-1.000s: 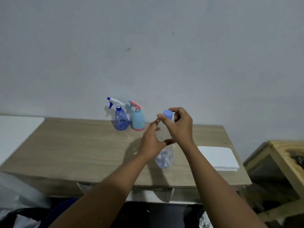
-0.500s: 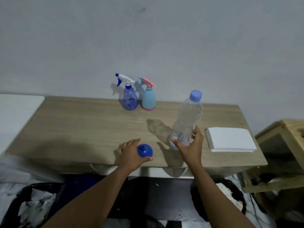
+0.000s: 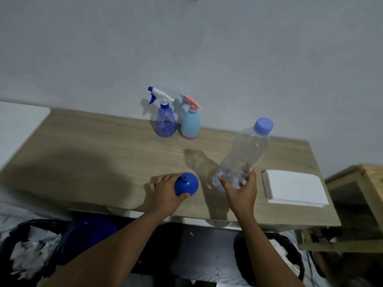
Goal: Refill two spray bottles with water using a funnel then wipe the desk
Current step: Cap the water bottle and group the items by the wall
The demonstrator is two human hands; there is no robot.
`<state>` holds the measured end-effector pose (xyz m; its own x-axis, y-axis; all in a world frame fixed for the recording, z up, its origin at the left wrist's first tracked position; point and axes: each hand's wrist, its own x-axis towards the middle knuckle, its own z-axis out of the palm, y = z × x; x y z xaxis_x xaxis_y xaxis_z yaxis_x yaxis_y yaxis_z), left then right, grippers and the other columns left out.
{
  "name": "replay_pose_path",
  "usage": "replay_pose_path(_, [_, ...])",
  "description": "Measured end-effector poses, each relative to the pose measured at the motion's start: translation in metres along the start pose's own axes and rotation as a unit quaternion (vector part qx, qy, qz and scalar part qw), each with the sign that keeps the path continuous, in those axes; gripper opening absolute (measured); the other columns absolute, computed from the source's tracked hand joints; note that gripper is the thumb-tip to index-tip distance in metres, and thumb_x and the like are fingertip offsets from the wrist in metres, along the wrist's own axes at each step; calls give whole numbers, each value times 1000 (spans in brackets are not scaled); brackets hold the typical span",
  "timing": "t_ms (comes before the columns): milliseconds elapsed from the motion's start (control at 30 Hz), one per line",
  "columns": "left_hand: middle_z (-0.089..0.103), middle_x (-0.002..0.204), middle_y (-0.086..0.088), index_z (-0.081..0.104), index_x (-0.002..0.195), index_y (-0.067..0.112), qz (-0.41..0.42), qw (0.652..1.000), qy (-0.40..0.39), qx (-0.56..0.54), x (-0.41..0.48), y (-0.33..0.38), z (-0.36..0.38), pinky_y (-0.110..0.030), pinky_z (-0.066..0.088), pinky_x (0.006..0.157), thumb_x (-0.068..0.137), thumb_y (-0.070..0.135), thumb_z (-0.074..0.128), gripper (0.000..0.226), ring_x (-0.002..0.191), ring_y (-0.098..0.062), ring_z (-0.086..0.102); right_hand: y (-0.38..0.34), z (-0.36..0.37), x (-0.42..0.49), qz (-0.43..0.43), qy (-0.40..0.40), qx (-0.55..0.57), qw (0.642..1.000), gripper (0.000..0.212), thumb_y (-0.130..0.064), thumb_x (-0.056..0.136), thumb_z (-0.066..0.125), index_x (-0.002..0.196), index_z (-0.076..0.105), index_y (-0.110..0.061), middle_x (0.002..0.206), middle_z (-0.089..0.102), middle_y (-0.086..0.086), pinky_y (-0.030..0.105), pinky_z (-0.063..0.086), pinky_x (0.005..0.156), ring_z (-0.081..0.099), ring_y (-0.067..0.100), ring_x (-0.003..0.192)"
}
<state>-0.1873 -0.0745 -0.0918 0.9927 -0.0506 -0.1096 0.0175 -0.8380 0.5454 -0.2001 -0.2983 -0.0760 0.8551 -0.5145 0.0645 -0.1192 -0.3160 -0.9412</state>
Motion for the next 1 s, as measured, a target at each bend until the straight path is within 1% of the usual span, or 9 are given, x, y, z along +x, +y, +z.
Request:
replay_pose_path(167, [60, 128, 2, 56, 133, 26, 38, 998, 40, -42, 84, 49, 11, -33, 35, 99, 71, 44, 80, 68, 119, -24, 53, -8, 6, 62, -41, -21, -5, 999, 80, -34, 67, 91, 133, 48, -20, 121, 50, -1, 41, 54, 90, 55, 16, 110])
replay_pose_path(267, [58, 133, -2, 51, 139, 21, 50, 996, 43, -55, 132, 67, 26, -38, 41, 103, 75, 39, 78, 71, 121, -25, 54, -6, 17, 102, -45, -35, 7, 998, 78, -26, 69, 91, 132, 45, -26, 117, 47, -8, 32, 52, 90, 52, 2, 107])
replay_pose_path(333, [56, 135, -3, 46, 143, 19, 45, 997, 43, -36, 156, 72, 39, -41, 40, 106, 78, 38, 76, 73, 124, -26, 51, -2, 26, 126, -45, -41, 13, 998, 80, -23, 70, 90, 135, 44, -26, 120, 46, -9, 27, 50, 91, 50, -4, 109])
replay_pose_path(467, [55, 135, -3, 46, 142, 19, 23, 998, 53, -4, 181, 70, 64, -38, 35, 107, 82, 36, 74, 68, 126, -26, 49, 13, 42, 158, -40, -59, 11, 997, 80, -25, 69, 91, 135, 45, -20, 122, 47, -6, 32, 51, 94, 50, -6, 110])
replay_pose_path(633, [58, 134, 0, 47, 137, 21, 9, 998, 57, 0, 192, 64, 81, -43, 40, 102, 78, 36, 75, 67, 124, -27, 52, 21, 51, 173, -53, -80, 18, 995, 90, -29, 69, 90, 144, 40, -20, 135, 51, -6, 37, 53, 100, 53, 10, 120])
replay_pose_path(733, [59, 131, 0, 48, 134, 21, -1, 997, 79, -19, 189, 62, 88, -47, 42, 98, 77, 37, 76, 66, 123, -25, 53, 18, 52, 174, -46, -82, 49, 994, 93, -24, 70, 90, 146, 37, -23, 139, 51, -13, 23, 48, 102, 51, 1, 125])
replay_pose_path(833, [56, 125, 1, 51, 121, 24, 40, 989, 144, -19, 167, 60, 97, -48, 43, 92, 83, 42, 68, 46, 118, -22, 53, 20, 50, 169, -39, -72, 57, 995, 92, -23, 71, 90, 147, 37, -20, 138, 48, -12, 5, 43, 92, 46, -12, 123])
replay_pose_path(900, [47, 133, 1, 50, 126, 28, 97, 986, 128, 50, 156, 58, 103, -47, 42, 94, 85, 40, 60, 43, 123, -22, 49, 23, 50, 166, -29, -67, 56, 996, 88, -23, 73, 89, 146, 39, -20, 139, 48, -9, 10, 48, 91, 47, -11, 121])
replay_pose_path(1000, [32, 147, -4, 41, 143, 31, 113, 982, 64, 134, 156, 56, 108, -46, 38, 99, 87, 39, 52, 58, 132, -22, 40, 26, 51, 165, -23, -65, 51, 996, 85, -22, 75, 87, 145, 39, -19, 138, 49, -7, 25, 52, 99, 49, -4, 123])
